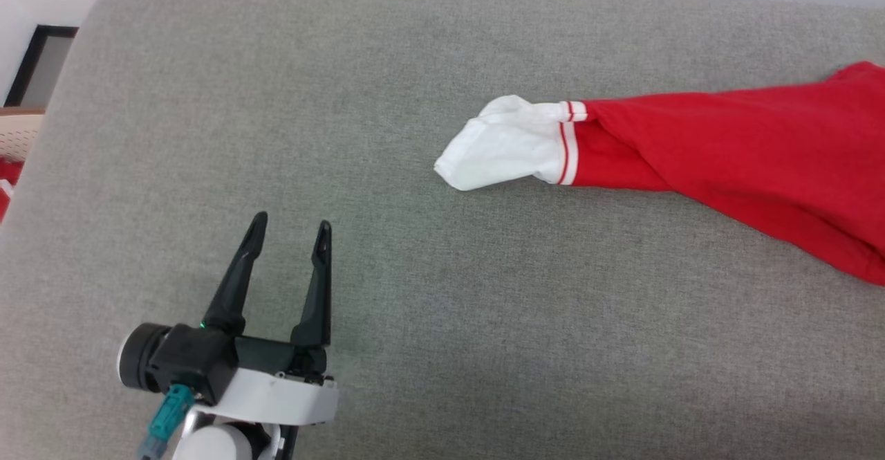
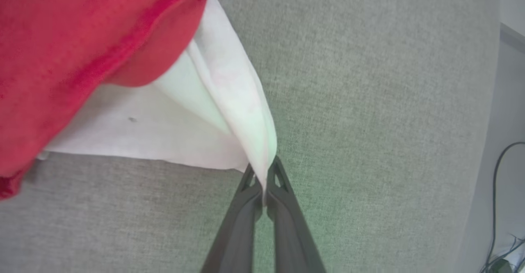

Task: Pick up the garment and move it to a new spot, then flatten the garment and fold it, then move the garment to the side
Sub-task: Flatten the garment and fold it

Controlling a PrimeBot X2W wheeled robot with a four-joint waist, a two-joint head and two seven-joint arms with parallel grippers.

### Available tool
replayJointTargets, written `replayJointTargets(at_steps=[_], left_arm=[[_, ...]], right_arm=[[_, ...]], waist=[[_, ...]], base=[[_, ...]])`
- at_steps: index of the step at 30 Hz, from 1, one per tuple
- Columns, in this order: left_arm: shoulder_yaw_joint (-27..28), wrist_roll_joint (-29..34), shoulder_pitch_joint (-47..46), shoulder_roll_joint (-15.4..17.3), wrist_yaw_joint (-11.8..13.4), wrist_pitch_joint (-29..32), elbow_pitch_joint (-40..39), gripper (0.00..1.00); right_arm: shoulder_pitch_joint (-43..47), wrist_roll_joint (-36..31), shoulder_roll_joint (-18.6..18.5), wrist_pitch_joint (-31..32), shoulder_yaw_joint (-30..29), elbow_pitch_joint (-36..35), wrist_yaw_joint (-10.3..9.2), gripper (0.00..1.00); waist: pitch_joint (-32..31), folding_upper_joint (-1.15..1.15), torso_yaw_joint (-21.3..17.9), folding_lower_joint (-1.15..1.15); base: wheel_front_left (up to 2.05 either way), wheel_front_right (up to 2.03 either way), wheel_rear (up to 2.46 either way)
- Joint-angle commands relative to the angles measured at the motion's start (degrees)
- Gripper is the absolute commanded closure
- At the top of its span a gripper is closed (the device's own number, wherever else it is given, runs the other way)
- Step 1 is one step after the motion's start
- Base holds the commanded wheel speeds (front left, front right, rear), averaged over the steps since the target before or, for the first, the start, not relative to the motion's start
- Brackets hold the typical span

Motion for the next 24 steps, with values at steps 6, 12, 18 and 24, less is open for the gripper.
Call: replayJointTargets(at_steps=[6, 12, 18, 24], left_arm=[[0.2, 0.4, 1.2, -0.4, -0.4, 0.0, 0.4, 0.0], [-0.9, 0.8, 0.0, 1.6, -0.6, 0.0, 1.6, 0.0], [-6.8, 0.0, -6.2, 9.7, -1.0, 3.8, 4.5, 0.0], [-15.8, -8.9, -17.4, 20.9, -1.0, 13.4, 7.8, 0.0]], right_arm=[[5.1, -1.4, 1.5, -2.6, -4.4, 0.7, -0.1, 1.0], [7.5, -6.0, 4.6, -10.2, -9.5, 1.9, -0.1, 0.0], [11.9, -11.6, 8.0, -21.0, -16.1, 1.0, -0.1, 0.0], [15.7, -15.3, 16.9, -34.0, -25.5, -8.5, -0.1, 0.0]], waist=[[-0.8, 0.0, 0.0, 0.0], [-2.7, 0.0, -1.2, 0.0], [-5.0, 0.0, -3.7, 0.0], [-6.4, 0.0, -9.4, 0.0]], base=[[0.0, 0.0, 0.0], [0.0, 0.0, 0.0], [0.0, 0.0, 0.0], [0.0, 0.0, 0.0]])
